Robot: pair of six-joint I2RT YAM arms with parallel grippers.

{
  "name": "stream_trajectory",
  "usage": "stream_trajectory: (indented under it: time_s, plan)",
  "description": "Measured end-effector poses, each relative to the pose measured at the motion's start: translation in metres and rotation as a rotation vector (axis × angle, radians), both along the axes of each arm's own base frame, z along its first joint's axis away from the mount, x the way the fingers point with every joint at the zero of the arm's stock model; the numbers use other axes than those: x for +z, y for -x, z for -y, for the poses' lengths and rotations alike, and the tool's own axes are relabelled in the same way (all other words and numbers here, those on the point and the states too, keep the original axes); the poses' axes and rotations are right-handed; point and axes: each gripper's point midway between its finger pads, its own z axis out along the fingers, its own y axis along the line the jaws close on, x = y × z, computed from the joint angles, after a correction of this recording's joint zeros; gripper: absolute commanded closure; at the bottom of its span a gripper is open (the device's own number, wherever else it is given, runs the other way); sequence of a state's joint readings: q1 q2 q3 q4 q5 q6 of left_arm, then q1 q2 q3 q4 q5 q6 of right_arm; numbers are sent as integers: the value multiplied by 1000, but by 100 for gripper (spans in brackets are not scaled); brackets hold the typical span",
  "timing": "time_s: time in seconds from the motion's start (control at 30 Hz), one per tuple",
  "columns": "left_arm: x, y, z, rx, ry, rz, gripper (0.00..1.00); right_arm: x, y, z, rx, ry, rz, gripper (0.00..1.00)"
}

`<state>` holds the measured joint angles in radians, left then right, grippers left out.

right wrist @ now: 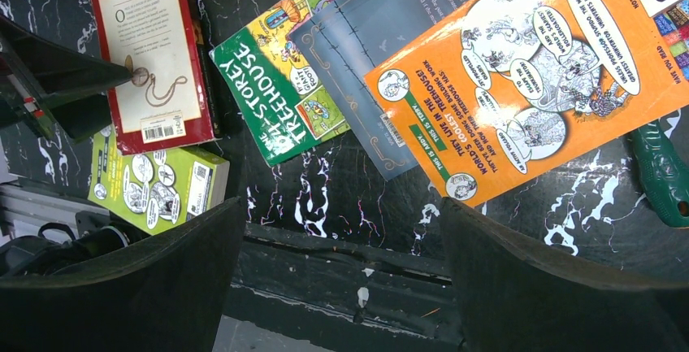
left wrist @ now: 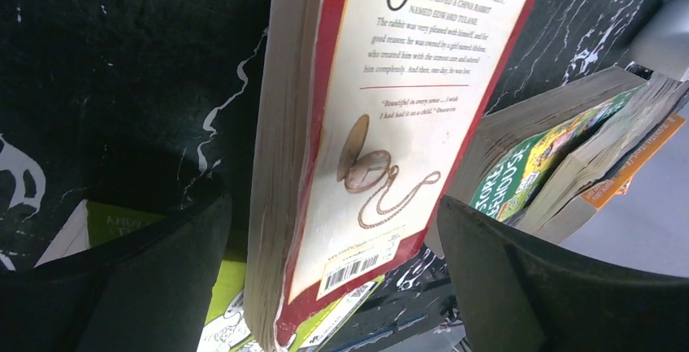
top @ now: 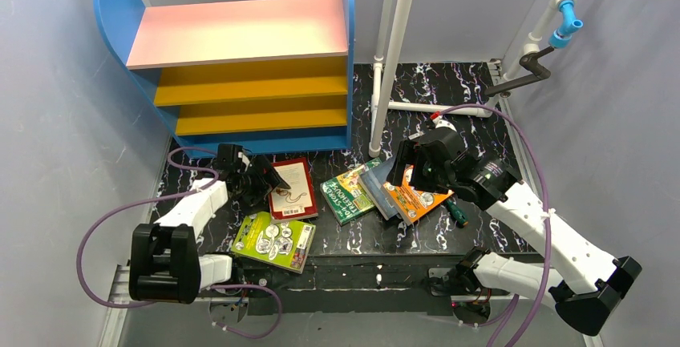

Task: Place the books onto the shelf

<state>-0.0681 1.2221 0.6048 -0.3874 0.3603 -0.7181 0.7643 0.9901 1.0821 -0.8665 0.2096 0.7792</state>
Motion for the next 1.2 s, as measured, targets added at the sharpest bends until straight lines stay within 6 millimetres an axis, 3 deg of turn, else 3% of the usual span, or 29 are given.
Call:
stream_trajectory:
  time_s: [0.23,0.43,0.53,0.73,0.9,1.2]
  plan:
    - [-9,-9,13,23,98,29,8,0,0,-1,3,-5,-2,3]
    - [-6,-11,22,25,162,76,23,0,1,-2,5,-9,-5,3]
    - [-6,-8,21,31,158,87,36,0,1,-2,5,-10,-5,3]
    - [-7,-11,18,50,145,96,73,1,1,-4,10,-19,-6,3]
    - [-10,-8,16,58,135,85,93,0,1,-6,16,-23,-14,3]
    - [6,-9,16,51,136,123,100,-4,1,-16,35,-48,-29,3]
